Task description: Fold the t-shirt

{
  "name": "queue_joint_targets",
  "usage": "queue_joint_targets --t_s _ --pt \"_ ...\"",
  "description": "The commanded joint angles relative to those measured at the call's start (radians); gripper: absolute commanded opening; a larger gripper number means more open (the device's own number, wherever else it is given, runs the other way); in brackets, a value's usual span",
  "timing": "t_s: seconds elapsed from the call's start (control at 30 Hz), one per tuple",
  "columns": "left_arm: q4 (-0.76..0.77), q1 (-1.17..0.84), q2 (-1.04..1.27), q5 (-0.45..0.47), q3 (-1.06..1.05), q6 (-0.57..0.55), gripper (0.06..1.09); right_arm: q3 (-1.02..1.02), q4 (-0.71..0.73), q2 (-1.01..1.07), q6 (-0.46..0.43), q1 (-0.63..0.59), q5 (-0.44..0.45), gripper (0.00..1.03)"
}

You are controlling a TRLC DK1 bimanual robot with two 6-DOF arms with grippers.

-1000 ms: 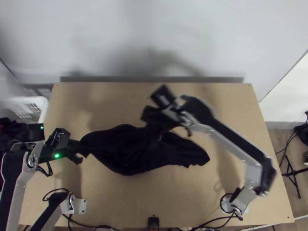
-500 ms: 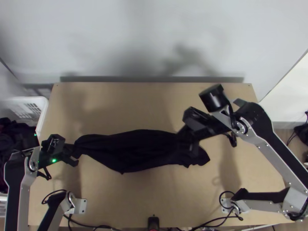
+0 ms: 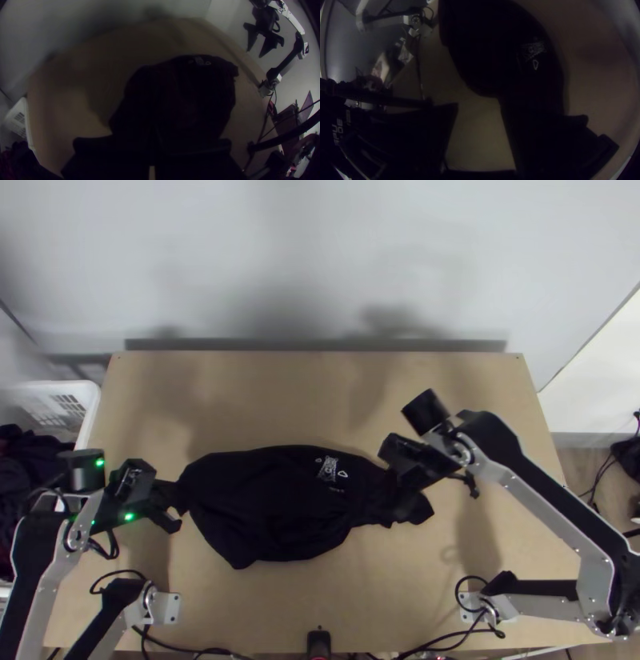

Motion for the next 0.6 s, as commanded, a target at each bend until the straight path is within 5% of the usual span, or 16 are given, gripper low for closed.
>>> queue_joint_targets --t_s 0.0,0.33,0.37,0.43,0.47,0.57 --pt "0.083 -0.106 0.099 -0.04 0.019 -0.052 0.1 -0.038 0.054 0.063 0.038 0.129 0.04 0.66" --pt "0.242 0.379 0.318 -0.132 -0.013 0.244 0.11 -0.075 0.126 0.109 0.034 0.123 0.159 0.66" --pt "0.239 0.43 0.321 -0.132 -0.005 0.253 0.19 -0.084 0.13 0.109 0.029 0.109 0.159 0.66" --pt "0.226 0.485 0.3 -0.132 -0.011 0.293 0.87 -0.103 0.14 0.106 0.023 0.094 0.161 0.66" --pt "0.216 0.505 0.275 -0.132 -0.021 0.314 1.06 -0.114 0.146 0.1 0.022 0.086 0.161 0.66" --pt "0.169 0.531 0.197 -0.118 -0.025 0.344 1.04 -0.149 0.161 0.088 0.019 0.057 0.161 0.66"
